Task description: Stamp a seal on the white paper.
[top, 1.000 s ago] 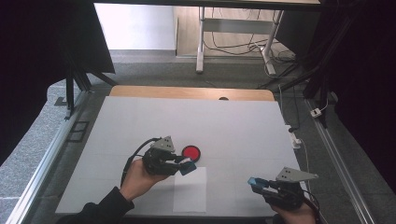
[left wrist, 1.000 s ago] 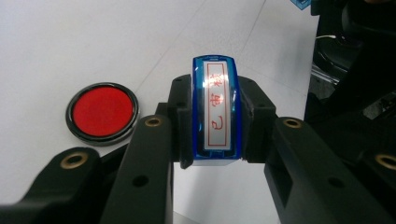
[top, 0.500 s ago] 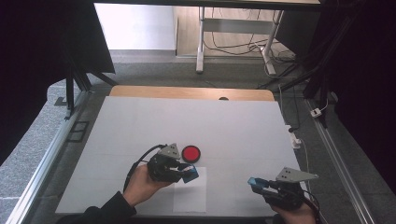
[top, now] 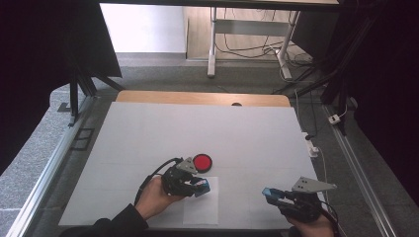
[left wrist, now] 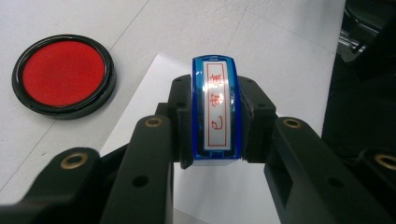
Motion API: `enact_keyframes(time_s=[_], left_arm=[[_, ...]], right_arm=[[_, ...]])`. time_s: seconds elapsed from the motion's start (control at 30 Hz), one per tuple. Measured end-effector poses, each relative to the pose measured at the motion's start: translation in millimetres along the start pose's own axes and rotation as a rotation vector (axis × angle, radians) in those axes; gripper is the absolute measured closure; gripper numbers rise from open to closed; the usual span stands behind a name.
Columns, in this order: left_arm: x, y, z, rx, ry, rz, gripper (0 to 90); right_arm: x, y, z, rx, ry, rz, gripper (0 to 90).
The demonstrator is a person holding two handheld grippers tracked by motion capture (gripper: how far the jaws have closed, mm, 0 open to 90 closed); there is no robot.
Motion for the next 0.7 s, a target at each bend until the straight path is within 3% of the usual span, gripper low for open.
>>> enact_keyframes(time_s=[0.47, 0.7], left_arm=[[-11.5, -14.1, -5.0, 0.027, -0.004, -0.051, 70.1], [-14.0, -17.2, -3.9, 0.037, -0.026, -0.069, 70.2]], right_arm=[[-0.1, 0.0, 0.1, 0.000, -0.002, -0.001, 68.9], [-0.1, -0.1, 0.0, 0.000, -0.001, -0.002, 68.9]])
Point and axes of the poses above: each handheld gripper's, and its own axes: y roughly backward along the jaws, x roughly out of its top, z roughly to its right, the point moved 7 cm from there along -y, roughly forward along the jaws, and after that the axes turned 14 degrees about z, right-handed, at the moved point
